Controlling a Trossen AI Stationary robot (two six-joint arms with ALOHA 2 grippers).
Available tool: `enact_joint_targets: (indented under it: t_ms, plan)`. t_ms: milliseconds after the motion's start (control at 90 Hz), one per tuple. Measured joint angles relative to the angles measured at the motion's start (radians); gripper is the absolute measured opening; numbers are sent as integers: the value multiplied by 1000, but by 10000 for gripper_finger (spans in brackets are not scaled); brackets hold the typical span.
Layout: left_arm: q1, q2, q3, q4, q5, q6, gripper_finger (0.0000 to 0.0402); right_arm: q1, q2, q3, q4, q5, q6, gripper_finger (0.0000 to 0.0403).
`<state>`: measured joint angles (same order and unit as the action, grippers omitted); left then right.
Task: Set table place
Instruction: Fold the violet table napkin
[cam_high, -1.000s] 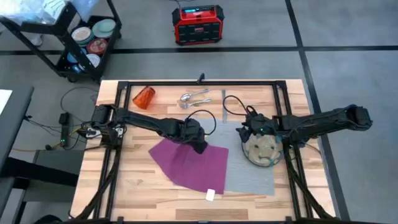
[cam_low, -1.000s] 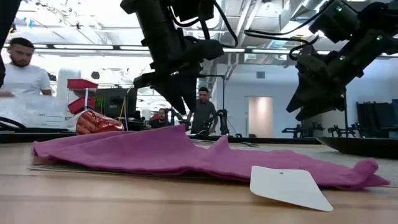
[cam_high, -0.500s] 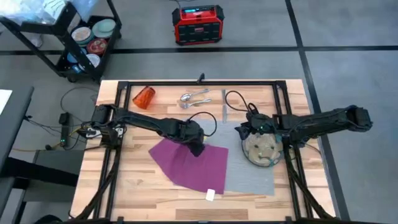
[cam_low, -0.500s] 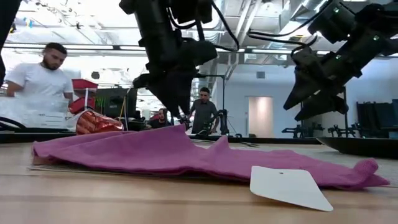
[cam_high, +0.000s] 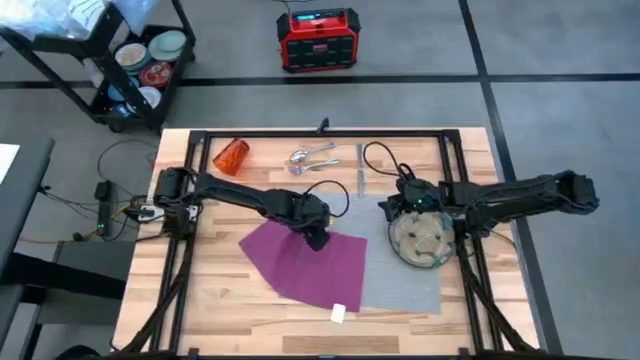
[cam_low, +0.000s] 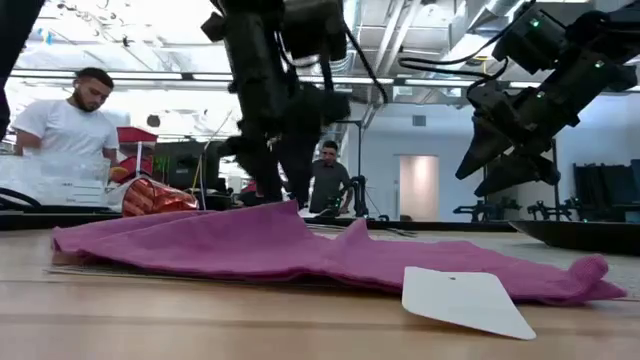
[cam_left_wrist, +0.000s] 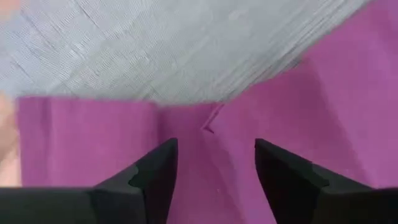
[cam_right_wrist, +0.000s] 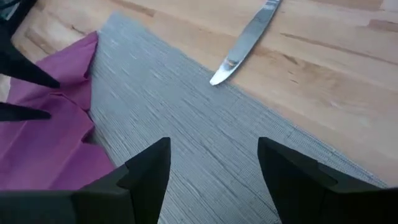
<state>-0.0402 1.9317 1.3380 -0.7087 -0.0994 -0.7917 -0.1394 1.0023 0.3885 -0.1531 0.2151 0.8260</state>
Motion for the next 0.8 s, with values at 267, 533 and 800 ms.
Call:
enact_joint_targets:
  t_ms: [267,533,800]
  plan:
    - [-2,51,2,18,46,-23,195,0,0,0,-6,-5,-23,228]
    - [2,46,28,12,36,-35,188,0,0,0,-12,-5,-30,228]
    - [2,46,76,-49,14,-17,188,0,0,0,-12,-5,-30,228]
